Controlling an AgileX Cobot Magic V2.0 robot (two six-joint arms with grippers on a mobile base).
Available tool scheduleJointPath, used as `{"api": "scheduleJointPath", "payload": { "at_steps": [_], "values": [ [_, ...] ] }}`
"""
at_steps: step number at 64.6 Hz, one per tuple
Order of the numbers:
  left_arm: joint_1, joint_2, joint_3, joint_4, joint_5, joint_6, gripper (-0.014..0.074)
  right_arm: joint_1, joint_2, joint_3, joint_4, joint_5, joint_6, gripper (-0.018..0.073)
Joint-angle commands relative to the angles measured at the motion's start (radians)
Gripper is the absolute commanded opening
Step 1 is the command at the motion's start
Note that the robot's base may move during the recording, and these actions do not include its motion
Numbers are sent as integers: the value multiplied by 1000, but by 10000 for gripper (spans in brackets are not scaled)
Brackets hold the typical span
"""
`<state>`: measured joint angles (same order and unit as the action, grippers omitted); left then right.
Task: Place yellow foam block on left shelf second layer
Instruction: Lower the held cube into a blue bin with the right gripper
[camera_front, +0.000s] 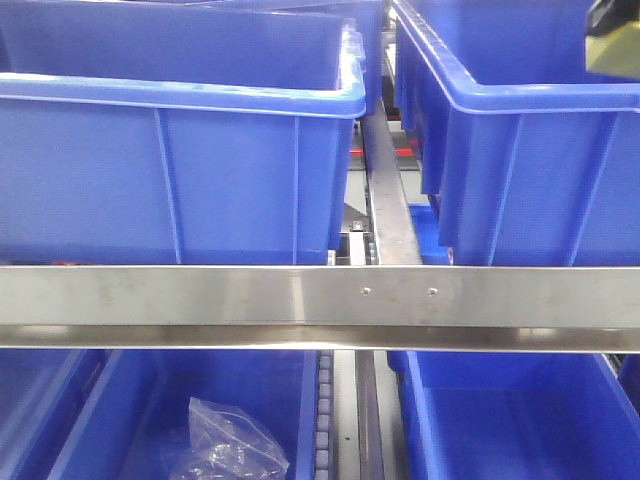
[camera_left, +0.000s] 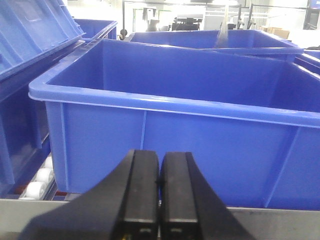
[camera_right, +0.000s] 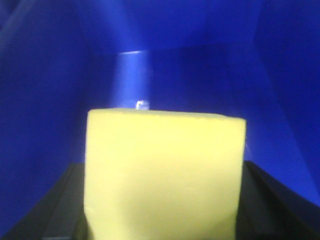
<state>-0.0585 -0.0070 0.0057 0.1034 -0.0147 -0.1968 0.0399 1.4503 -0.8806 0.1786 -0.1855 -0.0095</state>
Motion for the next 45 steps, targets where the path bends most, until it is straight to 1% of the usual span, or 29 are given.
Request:
{"api": "scheduleJointPath", "payload": {
  "at_steps": [1,4,13,24,28,30,34,37,39,45],
  "values": [
    [-6,-16,26,-4,-90,-5,136,-5,-36,-41,-1,-76,-7,644],
    [-6,-16,26,-4,-90,-5,136,-5,-36,-41,-1,-61,-7,628],
    [-6,-16,26,-4,-90,-5,136,-5,-36,-41,-16,-2,-8,628],
    [-6,-16,26,-4,-90,-5,136,-5,-48,-41,-50,13,-8,628],
    [-6,-16,26,-4,-90,-5,136,-5,-65,-41,-50,14,-8,614],
    [-6,-16,26,-4,-90,-5,136,-5,-74,-41,-51,15,-8,590],
    [-6,-16,26,-4,-90,-5,136,-5,-101,-41,-52,26,-8,502],
    [-6,-16,26,-4,-90,-5,136,-5,-118,-41,-53,35,-8,412],
    [-6,-16,26,-4,-90,-5,136,-5,-133,-41,-57,47,-8,307],
    [-6,-16,26,-4,-90,-5,136,-5,-165,-41,-57,85,-8,71]
  ]
}}
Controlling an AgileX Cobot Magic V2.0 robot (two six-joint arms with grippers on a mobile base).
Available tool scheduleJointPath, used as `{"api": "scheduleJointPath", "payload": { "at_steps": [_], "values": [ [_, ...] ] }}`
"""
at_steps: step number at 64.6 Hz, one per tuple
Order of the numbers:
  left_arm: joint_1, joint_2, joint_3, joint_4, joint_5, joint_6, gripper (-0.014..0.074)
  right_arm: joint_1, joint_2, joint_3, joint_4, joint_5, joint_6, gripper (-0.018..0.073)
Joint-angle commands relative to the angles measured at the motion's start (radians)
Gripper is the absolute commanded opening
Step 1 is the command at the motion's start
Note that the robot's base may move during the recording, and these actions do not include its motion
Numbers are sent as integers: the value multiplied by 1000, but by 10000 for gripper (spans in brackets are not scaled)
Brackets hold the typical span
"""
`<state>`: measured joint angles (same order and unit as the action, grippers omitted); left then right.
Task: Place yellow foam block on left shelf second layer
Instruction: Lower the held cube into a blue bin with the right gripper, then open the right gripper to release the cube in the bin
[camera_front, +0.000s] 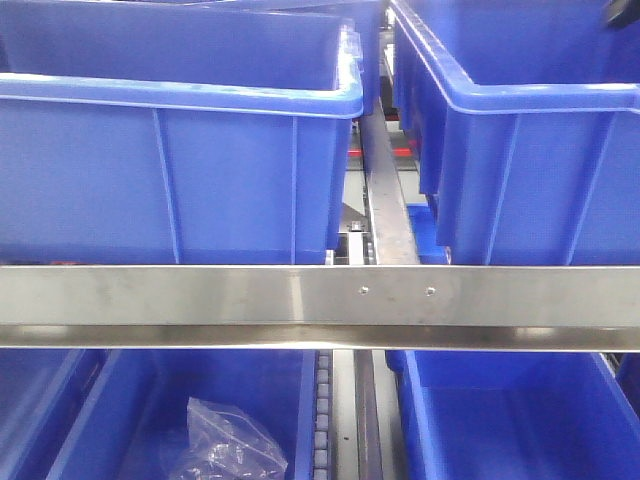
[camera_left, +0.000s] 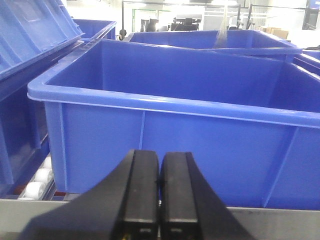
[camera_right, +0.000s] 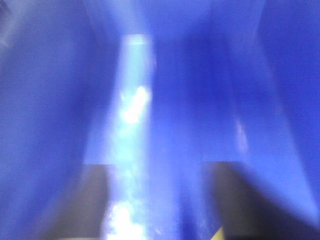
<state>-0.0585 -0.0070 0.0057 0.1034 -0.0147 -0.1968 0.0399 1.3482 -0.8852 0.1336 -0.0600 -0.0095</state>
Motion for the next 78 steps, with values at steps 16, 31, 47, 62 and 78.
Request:
{"api": "scheduleJointPath", "payload": {
  "at_steps": [16,31,47,62,78],
  "values": [
    [-6,-16,26,-4,-90,-5,136,-5,-190,-5,-55,6,-8,55],
    [-6,-16,26,-4,-90,-5,136,-5,-493,192,-171,-37,-8,55],
    [-6,-16,26,-4,-90,-5,136,-5,-843,377,-171,-55,-8,55],
    [-6,-16,26,-4,-90,-5,136,-5,-1038,433,-171,-40,-8,55],
    [-6,-16,26,-4,-90,-5,136,-5,-1048,433,-171,-28,-8,55]
  ]
}}
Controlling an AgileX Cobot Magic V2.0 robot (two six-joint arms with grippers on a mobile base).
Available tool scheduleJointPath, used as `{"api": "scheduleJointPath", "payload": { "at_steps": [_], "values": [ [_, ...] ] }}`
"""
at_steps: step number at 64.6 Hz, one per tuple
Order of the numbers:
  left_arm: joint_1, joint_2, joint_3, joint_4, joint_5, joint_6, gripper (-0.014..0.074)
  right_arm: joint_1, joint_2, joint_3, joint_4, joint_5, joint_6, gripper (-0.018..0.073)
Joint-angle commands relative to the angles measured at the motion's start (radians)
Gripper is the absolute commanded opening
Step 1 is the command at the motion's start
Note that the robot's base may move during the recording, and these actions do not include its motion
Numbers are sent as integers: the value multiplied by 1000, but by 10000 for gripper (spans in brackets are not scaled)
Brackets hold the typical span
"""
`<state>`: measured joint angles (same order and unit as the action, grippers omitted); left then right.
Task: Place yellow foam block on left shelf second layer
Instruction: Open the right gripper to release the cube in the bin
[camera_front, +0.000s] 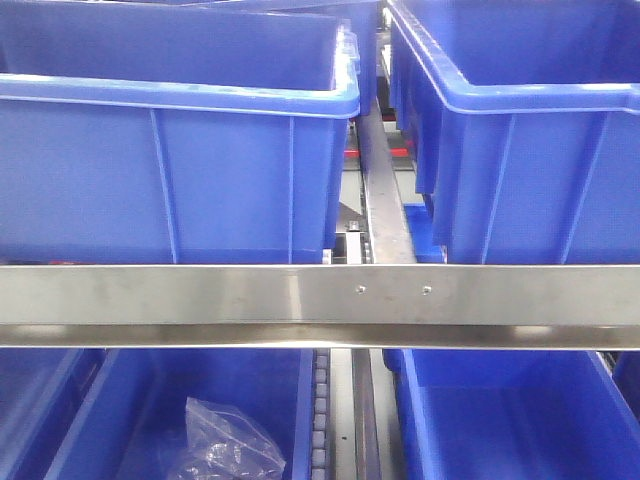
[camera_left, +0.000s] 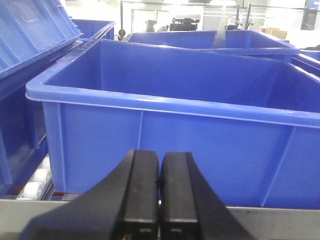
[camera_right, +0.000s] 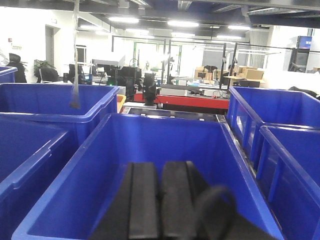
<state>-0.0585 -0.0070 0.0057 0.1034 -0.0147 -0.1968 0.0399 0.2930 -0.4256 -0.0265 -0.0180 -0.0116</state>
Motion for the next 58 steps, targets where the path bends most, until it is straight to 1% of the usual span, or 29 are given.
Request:
{"api": "scheduleJointPath", "payload": {
  "at_steps": [1,10,24,41,45,58],
  "values": [
    [-6,-16,26,-4,-90,-5,136,-5,7,-25,-11,-69,-6,55],
    [-6,-16,26,-4,-90,-5,136,-6,-26,44,-11,-68,-6,55],
    [-6,-16,26,-4,-90,-5,136,-6,-155,262,-11,-94,-2,55],
    [-6,-16,26,-4,-90,-5,136,-6,-284,436,-11,-128,-2,55],
    [-6,-16,26,-4,-90,-5,136,-7,-328,434,-11,-70,-2,55],
    [-6,-16,26,-4,-90,-5,136,-7,-323,435,-11,-61,-2,55]
  ]
}}
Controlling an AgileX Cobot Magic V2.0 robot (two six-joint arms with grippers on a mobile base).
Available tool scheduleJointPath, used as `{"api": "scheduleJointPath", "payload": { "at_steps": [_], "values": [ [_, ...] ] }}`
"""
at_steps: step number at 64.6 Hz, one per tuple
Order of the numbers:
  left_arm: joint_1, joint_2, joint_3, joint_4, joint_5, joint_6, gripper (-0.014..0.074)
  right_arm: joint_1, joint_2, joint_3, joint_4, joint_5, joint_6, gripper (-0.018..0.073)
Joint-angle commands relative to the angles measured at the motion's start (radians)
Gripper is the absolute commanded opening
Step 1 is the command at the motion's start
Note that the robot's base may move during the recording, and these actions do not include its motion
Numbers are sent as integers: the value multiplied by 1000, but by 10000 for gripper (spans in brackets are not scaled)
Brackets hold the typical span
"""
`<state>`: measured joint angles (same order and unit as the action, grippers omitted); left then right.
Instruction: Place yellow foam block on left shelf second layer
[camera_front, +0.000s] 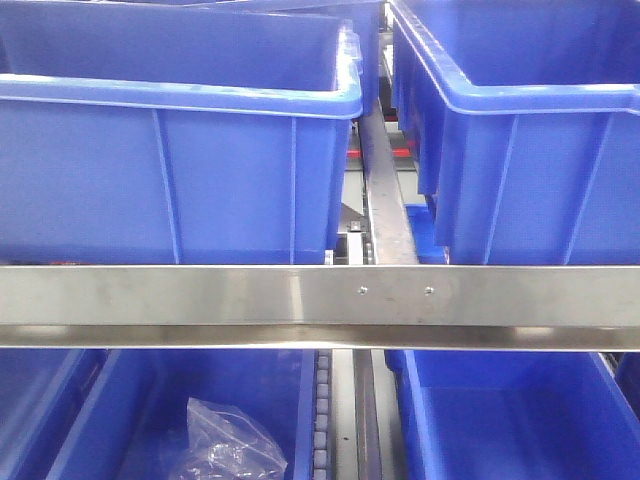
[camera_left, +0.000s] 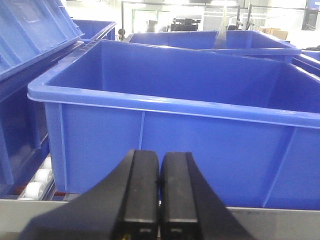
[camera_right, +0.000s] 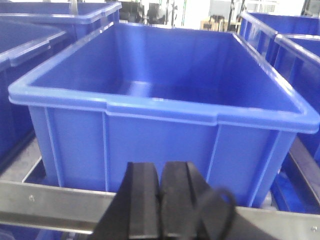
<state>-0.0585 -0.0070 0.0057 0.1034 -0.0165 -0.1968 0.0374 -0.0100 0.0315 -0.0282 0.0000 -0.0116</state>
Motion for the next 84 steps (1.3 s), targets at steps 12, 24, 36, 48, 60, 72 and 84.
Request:
{"api": "scheduleJointPath", "payload": {
  "at_steps": [12,24,36,48,60,72,84],
  "values": [
    [-6,-16,26,-4,-88,-5,136,-5,-20,-22,-9,-69,-2,55],
    [-6,-16,26,-4,-88,-5,136,-5,-20,-23,-9,-69,-2,55],
    [-6,-16,26,-4,-88,-5,136,-5,-20,-23,-9,-69,-2,55],
    [-6,-16,26,-4,-88,-5,136,-5,-20,-23,-9,-69,-2,55],
    [-6,-16,26,-4,-88,-5,136,-5,-20,-23,-9,-69,-2,55],
    [-6,-16,26,-4,-88,-5,136,-5,-20,-23,-9,-69,-2,55],
    [-6,-16,26,-4,-88,-5,136,-5,-20,-23,-9,-69,-2,55]
  ]
}}
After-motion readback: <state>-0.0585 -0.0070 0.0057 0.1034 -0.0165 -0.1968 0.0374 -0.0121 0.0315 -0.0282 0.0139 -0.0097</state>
